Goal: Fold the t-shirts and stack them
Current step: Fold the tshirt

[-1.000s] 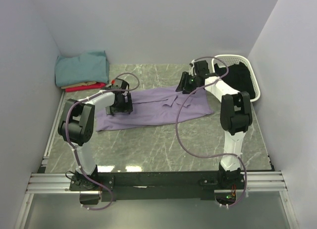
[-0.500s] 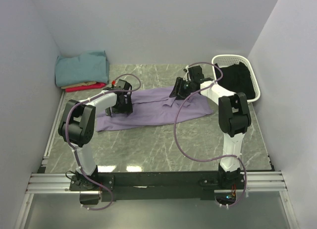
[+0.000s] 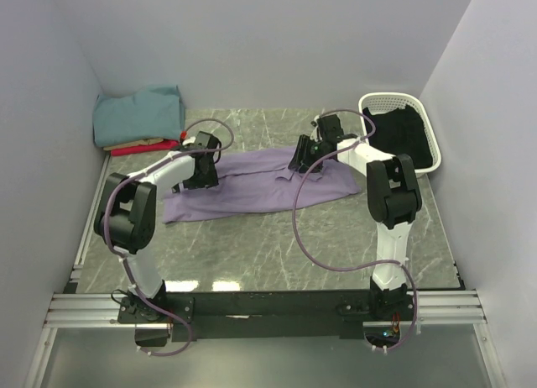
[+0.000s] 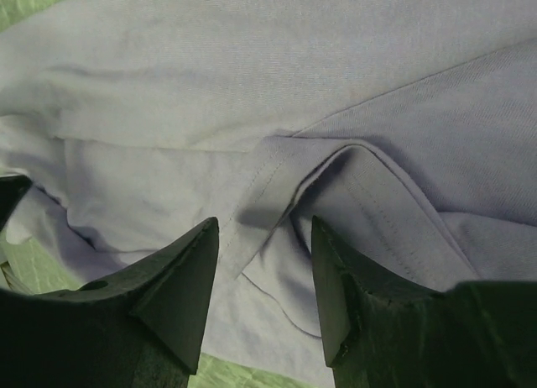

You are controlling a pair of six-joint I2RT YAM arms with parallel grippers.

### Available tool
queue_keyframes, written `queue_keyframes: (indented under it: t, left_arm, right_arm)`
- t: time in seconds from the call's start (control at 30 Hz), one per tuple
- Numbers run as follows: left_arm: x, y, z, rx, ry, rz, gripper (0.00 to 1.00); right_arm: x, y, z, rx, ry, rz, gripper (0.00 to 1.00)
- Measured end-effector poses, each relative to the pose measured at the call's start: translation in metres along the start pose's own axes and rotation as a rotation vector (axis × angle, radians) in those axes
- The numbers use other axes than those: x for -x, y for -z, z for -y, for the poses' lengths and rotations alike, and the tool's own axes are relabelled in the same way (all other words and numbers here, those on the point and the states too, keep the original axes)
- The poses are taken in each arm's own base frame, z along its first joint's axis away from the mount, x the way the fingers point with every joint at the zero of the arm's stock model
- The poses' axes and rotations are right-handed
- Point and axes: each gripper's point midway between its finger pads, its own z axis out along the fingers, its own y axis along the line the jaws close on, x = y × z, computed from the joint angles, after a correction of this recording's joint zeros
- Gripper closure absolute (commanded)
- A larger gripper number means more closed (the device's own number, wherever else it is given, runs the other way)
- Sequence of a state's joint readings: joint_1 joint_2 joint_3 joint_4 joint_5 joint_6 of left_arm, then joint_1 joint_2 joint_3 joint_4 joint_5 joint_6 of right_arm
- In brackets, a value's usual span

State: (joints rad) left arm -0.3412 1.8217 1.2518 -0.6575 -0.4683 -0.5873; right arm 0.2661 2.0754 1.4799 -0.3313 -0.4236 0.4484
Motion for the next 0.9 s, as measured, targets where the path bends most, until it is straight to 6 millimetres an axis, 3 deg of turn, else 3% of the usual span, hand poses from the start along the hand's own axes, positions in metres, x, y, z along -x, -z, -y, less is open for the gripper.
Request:
queue_keyframes:
  t: [0.03, 0.17, 0.27, 0.33, 0.5, 0.63, 0.7, 0.8, 0.9]
  left_arm:
    - [0.004, 0.004, 0.000, -0.008, 0.008, 0.012, 0.00]
    - [0.014, 0.015, 0.000, -0.032, 0.030, 0.050, 0.01]
    - [0.019, 0.020, 0.000, -0.043, 0.040, 0.066, 0.01]
    - [0.020, 0.022, 0.001, -0.049, 0.044, 0.071, 0.01]
    - [0.020, 0.022, 0.003, -0.063, 0.044, 0.067, 0.01]
    - [0.019, 0.022, 0.005, -0.074, 0.044, 0.063, 0.01]
    - [0.019, 0.023, 0.006, -0.078, 0.043, 0.060, 0.01]
    - [0.019, 0.023, 0.006, -0.081, 0.042, 0.058, 0.00]
    - [0.018, 0.022, 0.007, -0.083, 0.041, 0.056, 0.01]
  right_arm:
    - [0.000, 0.000, 0.000, 0.000, 0.000, 0.000, 0.49]
    - [0.001, -0.002, -0.002, 0.004, 0.006, 0.001, 0.78]
    - [0.004, -0.004, -0.006, 0.018, 0.014, 0.003, 0.89]
    - [0.008, -0.006, -0.012, 0.032, 0.025, 0.007, 0.90]
    - [0.027, -0.013, -0.039, 0.085, 0.081, 0.018, 0.90]
    - [0.043, -0.018, -0.070, 0.129, 0.148, 0.034, 0.84]
    - [0.045, -0.024, -0.078, 0.137, 0.168, 0.029, 0.76]
    - [0.041, -0.035, -0.080, 0.129, 0.180, 0.010, 0.65]
    - [0.029, -0.040, -0.063, 0.063, 0.170, -0.012, 0.61]
